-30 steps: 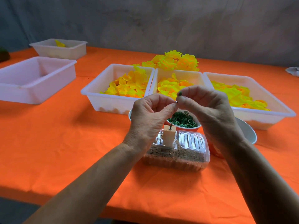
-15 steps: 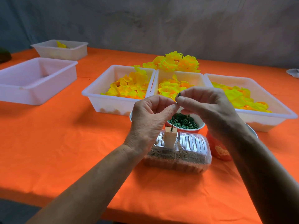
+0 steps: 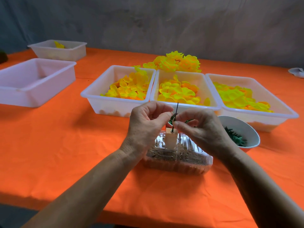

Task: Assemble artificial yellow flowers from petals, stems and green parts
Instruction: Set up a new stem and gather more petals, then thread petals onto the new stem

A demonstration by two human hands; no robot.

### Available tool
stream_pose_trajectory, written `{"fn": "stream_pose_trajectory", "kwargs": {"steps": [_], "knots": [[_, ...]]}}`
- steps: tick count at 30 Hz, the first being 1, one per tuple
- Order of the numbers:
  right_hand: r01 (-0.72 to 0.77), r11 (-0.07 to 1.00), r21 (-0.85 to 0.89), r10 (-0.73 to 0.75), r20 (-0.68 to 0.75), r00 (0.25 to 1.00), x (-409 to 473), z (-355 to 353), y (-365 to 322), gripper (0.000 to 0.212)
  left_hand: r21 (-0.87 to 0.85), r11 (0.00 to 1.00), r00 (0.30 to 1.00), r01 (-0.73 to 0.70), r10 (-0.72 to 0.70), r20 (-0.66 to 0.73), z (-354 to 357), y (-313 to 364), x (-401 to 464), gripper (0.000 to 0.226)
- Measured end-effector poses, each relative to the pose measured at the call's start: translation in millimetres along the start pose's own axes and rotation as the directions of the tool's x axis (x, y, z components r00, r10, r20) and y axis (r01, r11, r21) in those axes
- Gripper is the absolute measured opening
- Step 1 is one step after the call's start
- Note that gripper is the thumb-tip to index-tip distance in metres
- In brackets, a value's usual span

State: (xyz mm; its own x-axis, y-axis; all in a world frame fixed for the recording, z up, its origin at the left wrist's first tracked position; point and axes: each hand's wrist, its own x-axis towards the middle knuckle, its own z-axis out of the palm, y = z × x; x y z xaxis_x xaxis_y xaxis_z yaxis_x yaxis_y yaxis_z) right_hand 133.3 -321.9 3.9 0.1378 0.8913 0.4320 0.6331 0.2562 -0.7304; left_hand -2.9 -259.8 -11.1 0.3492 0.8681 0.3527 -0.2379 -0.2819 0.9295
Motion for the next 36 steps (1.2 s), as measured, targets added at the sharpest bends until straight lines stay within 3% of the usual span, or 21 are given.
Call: {"fn": "stream_pose_trajectory", "kwargs": {"steps": [5,9,12,15,17,18,20,22,24,30,36], "knots": [[-0.011,0.999,0.039,0.012,-0.016,1.0,-2.7,2.1,3.6,0.009,0.12,0.992,0.997,-0.045,0.037,0.065,-1.3,-4.4,-2.1,0.003],[-0.023,0.997,0.079,0.026,-0.037,0.999,-4.8,2.8,5.6,0.007,0.107,0.994,0.997,-0.032,0.024,0.072,-1.1,-10.2,-0.6,0.011],[-0.016,0.993,0.117,0.021,-0.035,0.999,-5.9,3.0,8.4,0.009,0.097,0.995,0.992,0.001,-0.013,0.128,-3.2,-10.7,2.9,0.017],[-0.028,0.986,0.162,0.035,-0.043,0.998,-5.5,6.4,10.2,0.015,0.116,0.993,0.979,0.017,-0.04,0.2,-17.6,-9.6,14.8,0.007],[-0.03,0.985,0.169,0.037,-0.038,0.999,-4.7,7.6,10.2,0.02,0.194,0.981,0.99,-0.022,-0.006,0.142,-32.7,-13.5,34.3,0.009],[-0.034,0.985,0.17,0.039,-0.029,0.999,-4.0,7.1,10.0,0.021,0.307,0.95,0.996,-0.056,0.032,0.084,-41.5,-15.9,47.5,0.012],[-0.05,0.981,0.186,0.051,0.001,0.999,-2.6,5.0,8.7,0.019,0.598,0.797,0.996,-0.077,0.083,0.017,-59.5,-19.3,75.3,0.008],[-0.085,0.972,0.219,0.076,0.048,0.996,-0.5,2.0,6.6,0.016,0.814,0.579,0.999,-0.043,0.035,0.028,-76.7,-25.9,102.9,0.017],[-0.122,0.964,0.235,0.103,0.09,0.991,1.7,-1.0,4.6,0.013,0.905,0.425,0.996,-0.027,-0.06,0.058,-91.2,-33.2,126.6,0.028],[-0.213,0.934,0.286,0.163,0.189,0.968,4.4,-7.9,5.3,0.003,0.959,0.283,0.961,-0.012,-0.263,0.09,-100.5,-47.9,167.5,0.034],[-0.268,0.902,0.337,0.168,0.298,0.94,10.3,-13.8,10.7,0.01,0.982,0.185,0.905,0.021,-0.421,0.06,-106.1,-60.7,189.2,0.036]]}}
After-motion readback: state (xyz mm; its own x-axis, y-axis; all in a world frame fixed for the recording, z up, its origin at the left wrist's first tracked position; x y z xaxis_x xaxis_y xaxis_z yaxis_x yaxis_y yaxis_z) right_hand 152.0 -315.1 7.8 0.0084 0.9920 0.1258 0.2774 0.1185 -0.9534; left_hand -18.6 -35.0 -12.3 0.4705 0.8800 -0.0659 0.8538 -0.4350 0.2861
